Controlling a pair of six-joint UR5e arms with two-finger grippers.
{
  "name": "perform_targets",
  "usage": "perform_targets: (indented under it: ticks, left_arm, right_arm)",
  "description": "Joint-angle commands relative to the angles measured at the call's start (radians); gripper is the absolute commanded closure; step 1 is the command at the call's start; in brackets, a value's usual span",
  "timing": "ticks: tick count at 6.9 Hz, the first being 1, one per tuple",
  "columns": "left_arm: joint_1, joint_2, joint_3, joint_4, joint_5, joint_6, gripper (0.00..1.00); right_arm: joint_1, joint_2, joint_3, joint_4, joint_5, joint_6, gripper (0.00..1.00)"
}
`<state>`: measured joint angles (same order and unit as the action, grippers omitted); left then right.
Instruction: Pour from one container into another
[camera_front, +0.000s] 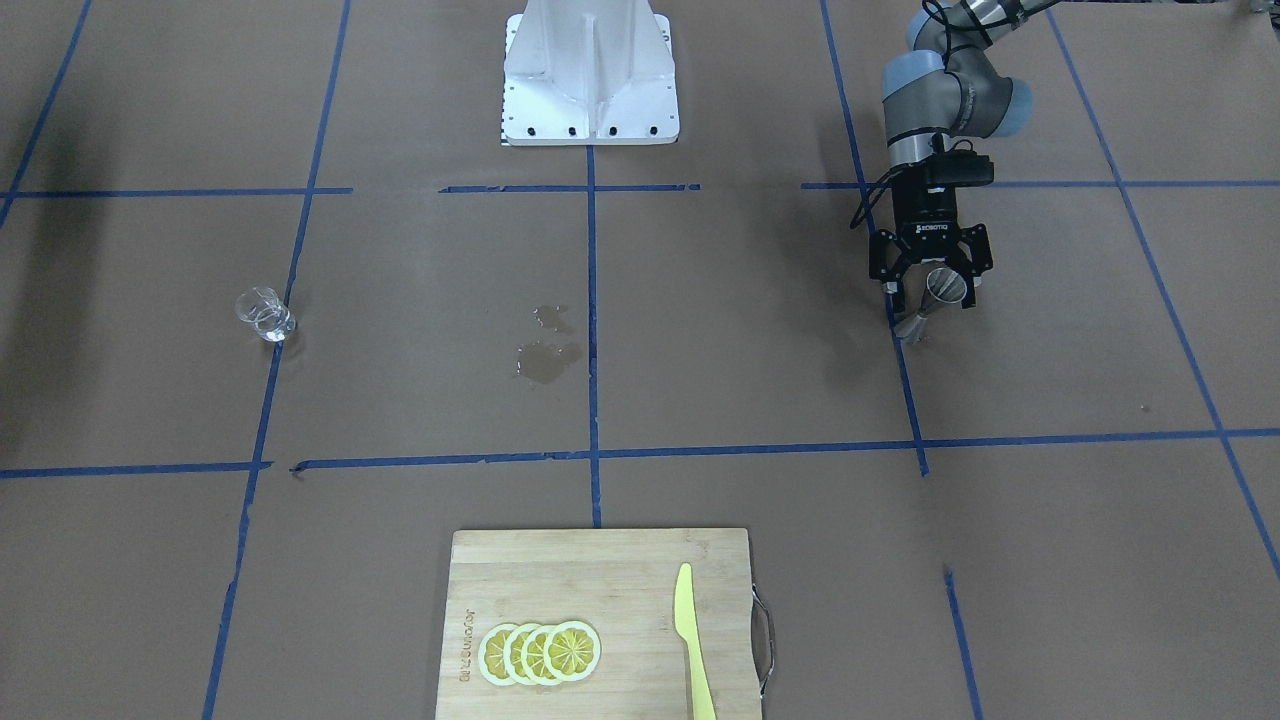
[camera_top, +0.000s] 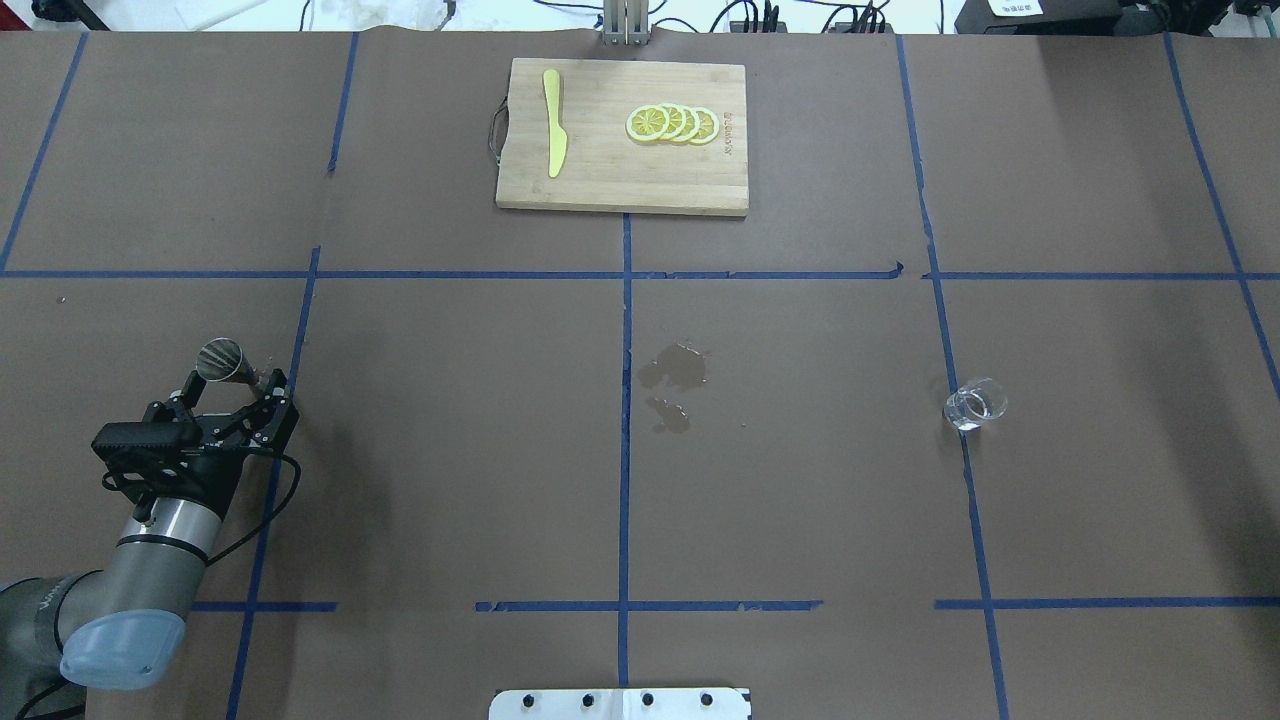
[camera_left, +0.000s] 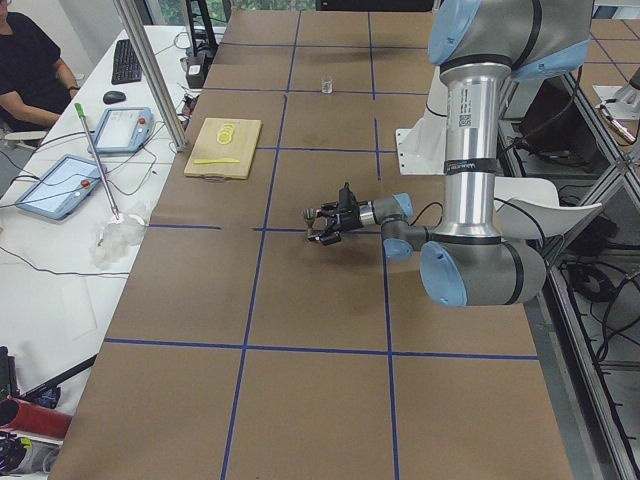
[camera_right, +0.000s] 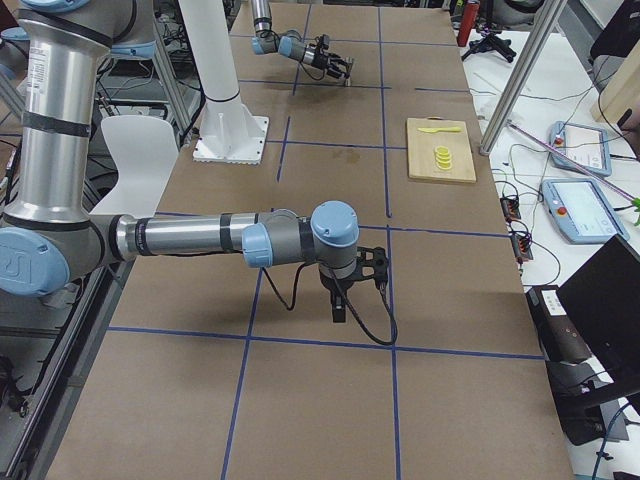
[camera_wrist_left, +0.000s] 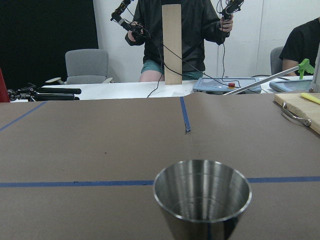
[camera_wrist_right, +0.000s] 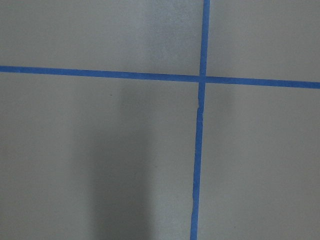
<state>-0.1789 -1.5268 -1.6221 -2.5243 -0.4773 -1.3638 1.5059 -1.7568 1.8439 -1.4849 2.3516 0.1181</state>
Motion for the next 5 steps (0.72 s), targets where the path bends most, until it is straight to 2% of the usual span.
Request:
perform_targets:
  ticks: [1,3,5]
  left_arm:
    - [-0.001,-0.024,0.021,-0.010,-0.001,0.003,0.09]
    - [-0.001,-0.019,0.039,-0.034,-0.003,0.012,0.17]
    - [-0.001,-0.019,0.037,-0.034,-0.003,0.012,0.32]
  right_arm:
    - [0.000,0.002,0.000,0.000,0.000,0.000,0.00]
    - [-0.001,0.002,0.000,0.000,0.000,0.000,0.00]
    - [-0.001,0.002,0.000,0.000,0.000,0.000,0.00]
